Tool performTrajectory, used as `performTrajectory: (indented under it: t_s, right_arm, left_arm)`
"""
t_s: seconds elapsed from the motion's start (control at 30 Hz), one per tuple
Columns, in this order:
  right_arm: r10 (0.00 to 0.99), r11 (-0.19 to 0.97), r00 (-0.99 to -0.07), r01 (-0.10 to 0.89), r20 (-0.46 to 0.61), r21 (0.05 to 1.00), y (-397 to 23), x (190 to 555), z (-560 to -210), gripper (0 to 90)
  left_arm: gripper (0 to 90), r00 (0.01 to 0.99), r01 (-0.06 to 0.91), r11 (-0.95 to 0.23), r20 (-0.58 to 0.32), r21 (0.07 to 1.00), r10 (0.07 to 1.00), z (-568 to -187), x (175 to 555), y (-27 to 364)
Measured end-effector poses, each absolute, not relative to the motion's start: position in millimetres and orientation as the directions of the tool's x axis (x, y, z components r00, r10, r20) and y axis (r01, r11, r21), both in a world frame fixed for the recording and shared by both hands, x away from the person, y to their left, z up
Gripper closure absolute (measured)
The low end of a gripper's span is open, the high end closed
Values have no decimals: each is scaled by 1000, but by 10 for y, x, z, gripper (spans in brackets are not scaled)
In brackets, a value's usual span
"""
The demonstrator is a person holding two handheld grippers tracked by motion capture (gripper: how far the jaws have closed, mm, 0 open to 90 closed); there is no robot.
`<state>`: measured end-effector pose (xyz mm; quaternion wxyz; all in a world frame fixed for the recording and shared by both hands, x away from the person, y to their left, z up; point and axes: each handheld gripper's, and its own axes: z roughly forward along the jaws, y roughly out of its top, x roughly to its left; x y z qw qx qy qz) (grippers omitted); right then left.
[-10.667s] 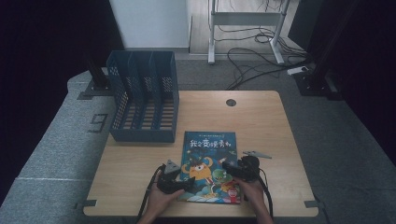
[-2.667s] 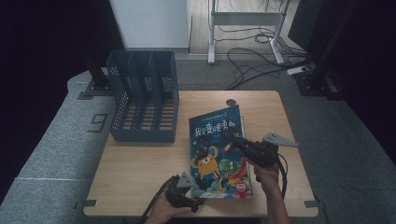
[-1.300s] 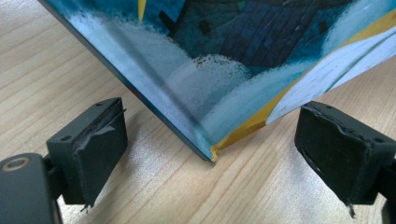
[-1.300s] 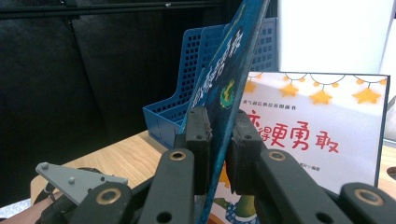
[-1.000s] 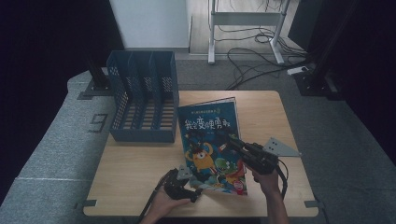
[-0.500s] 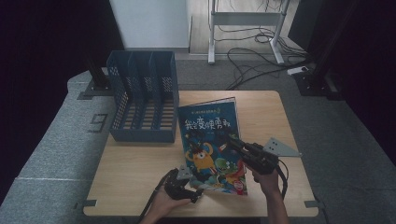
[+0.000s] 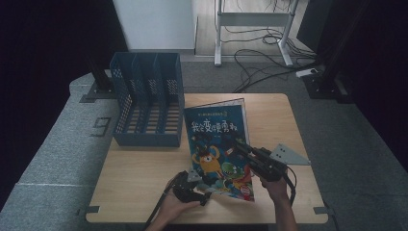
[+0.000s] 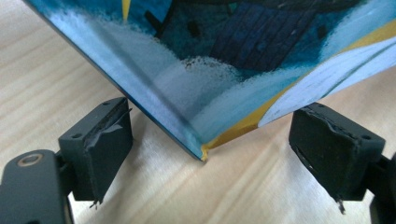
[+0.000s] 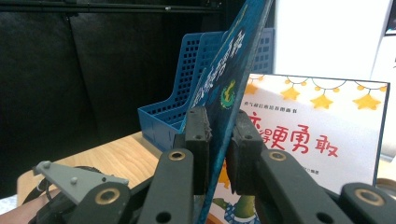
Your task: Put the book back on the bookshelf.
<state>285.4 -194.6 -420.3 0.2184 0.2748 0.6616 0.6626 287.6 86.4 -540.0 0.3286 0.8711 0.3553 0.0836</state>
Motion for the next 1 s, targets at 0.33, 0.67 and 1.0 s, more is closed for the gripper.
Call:
performTrajectory:
  t_s: [0.33, 0.67, 1.0]
  right_arm:
    - [659, -31, -749, 67, 70, 997, -1993, 2850, -4221, 794]
    - [651, -42, -754, 81, 89, 996, -2042, 2852, -4248, 796]
    - [644, -39, -759, 95, 98, 995, -2081, 2844, -4256, 797]
  left_arm:
    - [127, 731, 566, -530, -87, 632, 676, -5404, 2935, 859]
    - [154, 729, 569, -516, -104, 641, 676, -5403, 2907, 892]
    - [162, 740, 542, -531, -71, 652, 668, -5397, 2878, 881]
